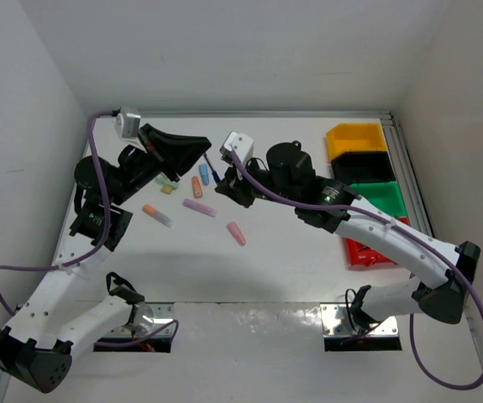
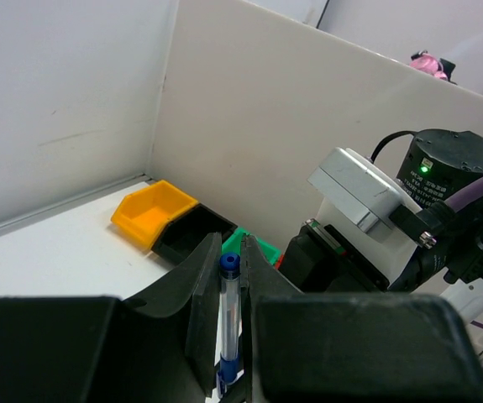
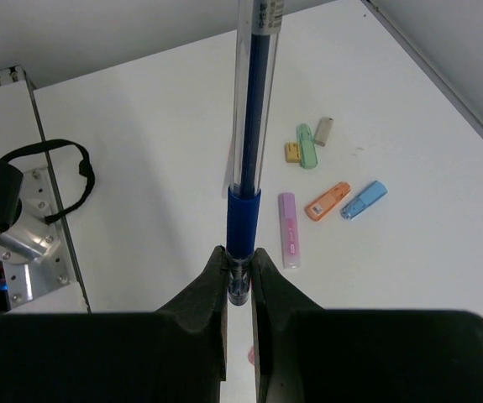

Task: Sort the stationery into containers
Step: Close the pen cap on the pen.

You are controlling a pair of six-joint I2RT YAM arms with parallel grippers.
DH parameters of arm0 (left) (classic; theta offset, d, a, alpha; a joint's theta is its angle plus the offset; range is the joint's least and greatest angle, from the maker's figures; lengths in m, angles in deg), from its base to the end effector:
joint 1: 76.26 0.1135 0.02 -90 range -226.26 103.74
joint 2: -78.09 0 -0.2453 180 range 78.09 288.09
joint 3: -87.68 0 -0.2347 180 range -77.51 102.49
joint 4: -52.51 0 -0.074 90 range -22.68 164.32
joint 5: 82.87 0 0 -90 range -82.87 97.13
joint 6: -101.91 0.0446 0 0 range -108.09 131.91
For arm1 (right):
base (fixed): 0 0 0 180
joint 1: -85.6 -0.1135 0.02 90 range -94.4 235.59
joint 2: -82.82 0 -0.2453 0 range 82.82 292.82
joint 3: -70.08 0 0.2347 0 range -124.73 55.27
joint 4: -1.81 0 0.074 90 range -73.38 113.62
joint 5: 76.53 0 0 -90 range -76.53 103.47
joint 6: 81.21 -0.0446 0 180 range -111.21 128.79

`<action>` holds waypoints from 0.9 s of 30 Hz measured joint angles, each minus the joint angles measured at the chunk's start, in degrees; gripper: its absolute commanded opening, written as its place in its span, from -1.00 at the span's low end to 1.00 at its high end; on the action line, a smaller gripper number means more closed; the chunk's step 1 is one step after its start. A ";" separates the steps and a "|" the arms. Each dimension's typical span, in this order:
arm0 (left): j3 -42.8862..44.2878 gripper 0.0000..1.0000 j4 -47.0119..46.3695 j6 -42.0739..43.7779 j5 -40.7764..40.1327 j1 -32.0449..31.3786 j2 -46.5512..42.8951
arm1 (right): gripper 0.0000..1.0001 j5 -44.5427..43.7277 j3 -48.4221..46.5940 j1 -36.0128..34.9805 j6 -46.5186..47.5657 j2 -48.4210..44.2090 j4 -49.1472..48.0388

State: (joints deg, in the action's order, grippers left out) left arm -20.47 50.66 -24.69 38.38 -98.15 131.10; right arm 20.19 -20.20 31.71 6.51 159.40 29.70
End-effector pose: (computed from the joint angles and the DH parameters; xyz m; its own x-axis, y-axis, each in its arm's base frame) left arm 0.1764 -0.0958 0.4248 -0.1953 -0.4708 -0.8603 0.8129 0.4131 -0.4106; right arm 0.1760 0.2501 0.3787 -0.1789 -0.1782 -0.9676 -0.8628 0.5011 0.0672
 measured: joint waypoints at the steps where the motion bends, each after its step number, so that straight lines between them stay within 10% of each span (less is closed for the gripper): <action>1: -0.22 -1.00 -0.15 -0.07 -0.13 0.00 0.00 | -1.00 0.00 0.00 0.00 0.04 0.11 0.02; 27: -4.09 -1.00 -2.95 -0.57 -2.32 -1.05 -1.11 | -1.00 -0.04 -2.05 0.02 0.79 1.33 4.59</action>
State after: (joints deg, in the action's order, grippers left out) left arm -24.56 47.71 -25.26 36.06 -99.20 129.99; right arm 20.15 -22.25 31.73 7.30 160.73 34.29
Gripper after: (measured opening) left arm 0.178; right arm 0.100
